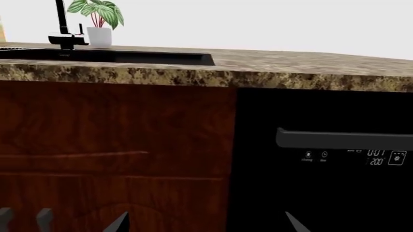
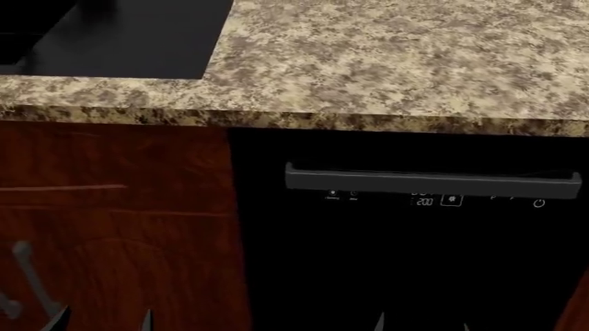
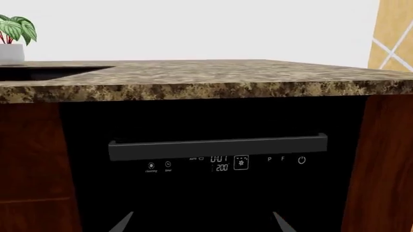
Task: Navigate to the sink.
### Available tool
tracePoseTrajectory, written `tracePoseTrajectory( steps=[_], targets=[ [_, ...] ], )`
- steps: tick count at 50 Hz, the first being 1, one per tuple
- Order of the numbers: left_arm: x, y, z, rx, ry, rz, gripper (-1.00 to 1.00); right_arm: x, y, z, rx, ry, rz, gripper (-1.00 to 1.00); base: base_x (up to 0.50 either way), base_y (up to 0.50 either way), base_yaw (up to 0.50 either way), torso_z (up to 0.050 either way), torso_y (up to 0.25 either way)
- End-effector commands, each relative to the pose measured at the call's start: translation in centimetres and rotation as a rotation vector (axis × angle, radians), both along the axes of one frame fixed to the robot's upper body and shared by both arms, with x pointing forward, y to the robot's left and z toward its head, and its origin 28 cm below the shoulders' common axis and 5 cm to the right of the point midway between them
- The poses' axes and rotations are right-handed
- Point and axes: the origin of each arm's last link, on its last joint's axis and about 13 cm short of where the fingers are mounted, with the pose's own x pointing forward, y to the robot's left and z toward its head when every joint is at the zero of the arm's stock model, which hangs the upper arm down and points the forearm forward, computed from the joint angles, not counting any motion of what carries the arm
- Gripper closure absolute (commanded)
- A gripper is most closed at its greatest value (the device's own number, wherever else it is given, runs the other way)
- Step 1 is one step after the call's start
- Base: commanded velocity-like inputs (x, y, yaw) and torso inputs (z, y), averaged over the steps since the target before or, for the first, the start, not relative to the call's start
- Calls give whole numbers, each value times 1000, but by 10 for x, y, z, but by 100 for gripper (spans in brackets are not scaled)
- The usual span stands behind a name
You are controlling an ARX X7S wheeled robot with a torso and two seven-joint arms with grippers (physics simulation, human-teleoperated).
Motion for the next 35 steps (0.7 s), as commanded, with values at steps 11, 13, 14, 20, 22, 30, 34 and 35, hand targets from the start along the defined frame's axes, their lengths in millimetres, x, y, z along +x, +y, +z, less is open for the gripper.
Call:
tracePoseTrajectory(
  steps=[11, 13, 14, 20, 22, 30, 34, 35],
  targets=[
    [0, -1, 0, -1, 3, 0, -100, 0, -1, -1, 6, 2, 6, -100, -103, -497, 0, 0, 0],
    [1, -1, 0, -1, 3, 0, -100, 0, -1, -1, 6, 2, 5, -100, -86, -497, 0, 0, 0],
    [1, -1, 0, 0, 3, 0, -100, 0, -1, -1, 6, 2, 5, -100, -88, -495, 0, 0, 0],
    [1, -1, -1, -1, 5, 0, -100, 0, -1, -1, 1, 3, 3, -100, -83, -498, 0, 0, 0],
    [1, -1, -1, -1, 4, 0, -100, 0, -1, -1, 2, 3, 3, -100, -82, -499, 0, 0, 0],
    [1, -1, 0, -1, 4, 1, -100, 0, 0, 0, 2, 1, 4, -100, -78, -498, 0, 0, 0],
    [1, 0, -1, -1, 4, 1, -100, 0, 0, -1, 1, 3, 7, -100, -81, -498, 0, 0, 0],
    [1, 0, -1, -1, 3, 0, -100, 0, 0, -1, 2, 3, 8, -100, -80, -502, 0, 0, 0]
  ],
)
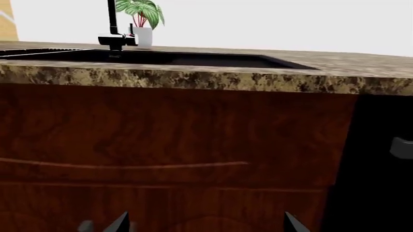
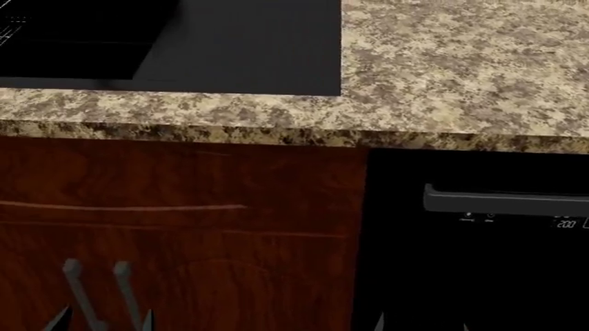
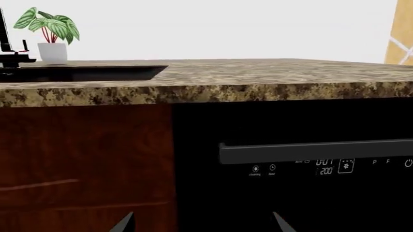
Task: Navigate to the sink.
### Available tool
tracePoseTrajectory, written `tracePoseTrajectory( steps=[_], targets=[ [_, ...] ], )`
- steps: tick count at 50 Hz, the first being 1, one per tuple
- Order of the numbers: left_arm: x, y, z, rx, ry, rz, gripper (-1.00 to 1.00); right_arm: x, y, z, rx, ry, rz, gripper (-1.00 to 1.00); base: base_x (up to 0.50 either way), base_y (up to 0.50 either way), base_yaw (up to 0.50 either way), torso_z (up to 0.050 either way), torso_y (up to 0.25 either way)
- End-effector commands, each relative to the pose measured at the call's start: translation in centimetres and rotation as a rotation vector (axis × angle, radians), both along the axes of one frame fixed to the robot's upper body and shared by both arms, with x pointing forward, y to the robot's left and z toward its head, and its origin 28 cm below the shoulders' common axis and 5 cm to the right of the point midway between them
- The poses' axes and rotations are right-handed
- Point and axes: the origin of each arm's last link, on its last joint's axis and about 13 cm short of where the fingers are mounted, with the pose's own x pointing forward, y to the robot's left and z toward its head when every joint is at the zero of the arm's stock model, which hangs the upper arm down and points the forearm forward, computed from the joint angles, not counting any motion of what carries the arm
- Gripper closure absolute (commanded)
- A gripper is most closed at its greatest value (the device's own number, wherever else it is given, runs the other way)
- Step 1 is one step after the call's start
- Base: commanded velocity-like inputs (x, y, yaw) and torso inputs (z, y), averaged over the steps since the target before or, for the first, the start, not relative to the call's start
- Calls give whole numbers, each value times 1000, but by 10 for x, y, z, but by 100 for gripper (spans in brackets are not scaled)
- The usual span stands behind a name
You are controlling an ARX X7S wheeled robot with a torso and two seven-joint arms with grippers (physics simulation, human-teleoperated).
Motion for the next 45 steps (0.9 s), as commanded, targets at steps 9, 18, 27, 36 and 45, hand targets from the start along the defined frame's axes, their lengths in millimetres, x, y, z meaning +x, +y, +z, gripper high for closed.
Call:
tracePoseTrajectory(
  steps=[9, 18, 27, 36, 45],
  targets=[
    [1, 0, 0, 0, 0, 1, -100, 1, 0, -1, -3, 2, 3, -100, -82, -499, 0, 0, 0],
    [1, 0, 0, 2, 2, 2, -100, 0, 0, -1, 0, 4, 1, -100, -57, -501, 0, 0, 1],
    [0, -1, 0, 3, 1, 1, -100, 0, 0, 0, 4, 5, 0, -100, -43, -501, 0, 0, 0],
    [1, -1, -1, 5, -1, 0, -100, 2, 0, -1, 1, 3, -5, -100, -40, -501, 0, 0, 0],
    [0, -1, 0, 4, -2, 0, -100, 0, 0, 0, -1, 1, 0, -100, -37, -501, 0, 0, 0]
  ],
)
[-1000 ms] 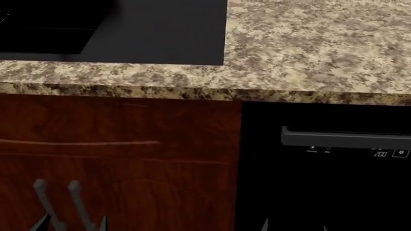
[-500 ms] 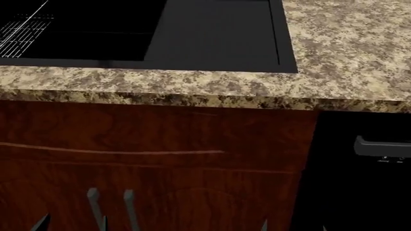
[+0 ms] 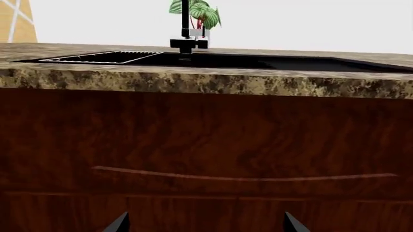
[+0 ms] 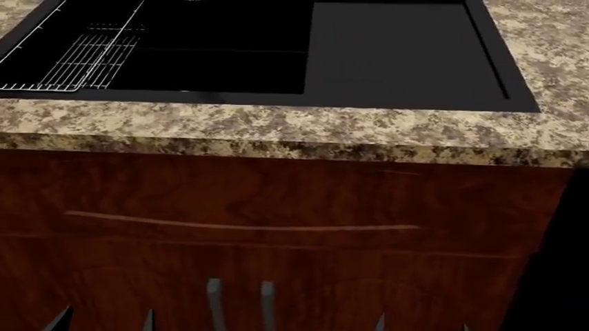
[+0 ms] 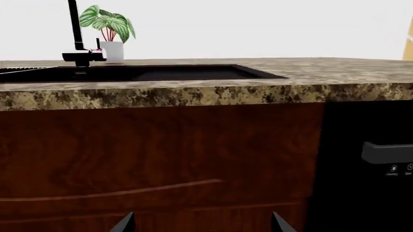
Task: Navigate to the sink.
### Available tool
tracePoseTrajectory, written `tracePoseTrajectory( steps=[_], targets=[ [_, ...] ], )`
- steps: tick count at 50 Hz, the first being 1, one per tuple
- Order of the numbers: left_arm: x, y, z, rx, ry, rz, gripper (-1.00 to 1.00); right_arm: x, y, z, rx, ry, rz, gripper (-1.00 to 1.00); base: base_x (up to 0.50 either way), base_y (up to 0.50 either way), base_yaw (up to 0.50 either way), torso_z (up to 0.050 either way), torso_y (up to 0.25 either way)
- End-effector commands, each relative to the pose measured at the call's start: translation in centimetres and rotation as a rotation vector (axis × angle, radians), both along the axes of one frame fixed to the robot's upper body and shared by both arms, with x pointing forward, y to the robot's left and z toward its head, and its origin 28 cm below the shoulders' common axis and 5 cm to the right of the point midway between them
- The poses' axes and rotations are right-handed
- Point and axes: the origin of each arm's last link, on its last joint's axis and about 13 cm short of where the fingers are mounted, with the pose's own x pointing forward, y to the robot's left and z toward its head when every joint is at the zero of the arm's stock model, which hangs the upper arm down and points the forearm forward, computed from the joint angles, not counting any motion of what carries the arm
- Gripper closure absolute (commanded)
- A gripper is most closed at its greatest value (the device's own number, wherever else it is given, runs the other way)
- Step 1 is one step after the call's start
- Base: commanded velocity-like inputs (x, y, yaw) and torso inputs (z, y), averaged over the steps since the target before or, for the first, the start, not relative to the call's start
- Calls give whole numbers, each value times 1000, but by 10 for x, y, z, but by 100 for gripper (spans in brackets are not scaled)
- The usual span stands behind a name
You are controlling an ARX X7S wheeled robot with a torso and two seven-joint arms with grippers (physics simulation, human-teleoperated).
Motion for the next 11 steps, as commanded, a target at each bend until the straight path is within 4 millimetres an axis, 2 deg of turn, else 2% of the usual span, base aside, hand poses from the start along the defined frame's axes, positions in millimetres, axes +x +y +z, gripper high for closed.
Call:
tracePoseTrajectory(
  steps=[1, 11],
  targets=[
    [-1, 0, 0, 0, -2, -1, -100, -1, 0, 1, -1, -2, 3, -100, -36, -501, 0, 0, 0],
    [-1, 0, 1, 0, -2, -2, -100, -1, 1, 0, -11, -4, 2, -100, -37, -501, 0, 0, 0]
  ],
)
